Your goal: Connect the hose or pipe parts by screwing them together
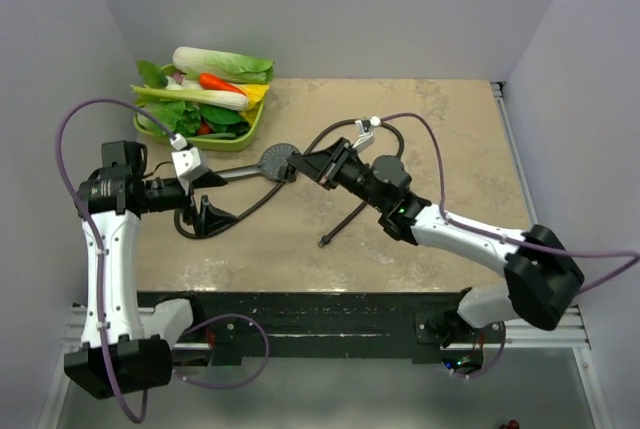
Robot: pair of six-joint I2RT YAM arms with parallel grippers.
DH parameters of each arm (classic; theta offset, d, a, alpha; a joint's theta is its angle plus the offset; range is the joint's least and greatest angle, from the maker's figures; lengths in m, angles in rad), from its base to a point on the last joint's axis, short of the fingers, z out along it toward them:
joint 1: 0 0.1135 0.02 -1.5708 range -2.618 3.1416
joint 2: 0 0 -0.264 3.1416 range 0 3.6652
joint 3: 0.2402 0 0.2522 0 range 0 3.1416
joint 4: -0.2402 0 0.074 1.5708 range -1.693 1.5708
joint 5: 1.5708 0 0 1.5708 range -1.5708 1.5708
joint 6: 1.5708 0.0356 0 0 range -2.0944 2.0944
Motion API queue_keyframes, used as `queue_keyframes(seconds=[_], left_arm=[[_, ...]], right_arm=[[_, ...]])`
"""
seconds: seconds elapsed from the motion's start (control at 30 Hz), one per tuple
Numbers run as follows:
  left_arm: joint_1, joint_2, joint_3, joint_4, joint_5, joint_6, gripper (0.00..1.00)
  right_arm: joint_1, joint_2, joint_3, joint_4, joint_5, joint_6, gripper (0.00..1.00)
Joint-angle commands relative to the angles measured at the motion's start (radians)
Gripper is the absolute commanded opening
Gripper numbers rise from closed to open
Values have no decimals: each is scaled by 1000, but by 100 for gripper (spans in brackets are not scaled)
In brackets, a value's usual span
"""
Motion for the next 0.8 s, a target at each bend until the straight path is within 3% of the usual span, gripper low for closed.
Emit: queue_keyframes(seconds=[0.0,0.07,0.13,0.3,0.5,0.77], left_arm=[[-2,-107,-60,88,191,84,99],[-1,-159,-106,116,293,102,99],[-1,-163,-119,6,376,302,99],[27,-118,-139,-27,416,459,99],[97,-100,-124,-25,522,534,99],[149,-107,-38,-25,527,636,99]], right_arm=[[25,94,0,349,63,343,0],[52,124,14,381,94,360,0],[65,141,25,438,132,383,0],[118,192,54,516,205,411,0],[181,267,76,643,277,439,0],[214,368,129,710,289,463,0]])
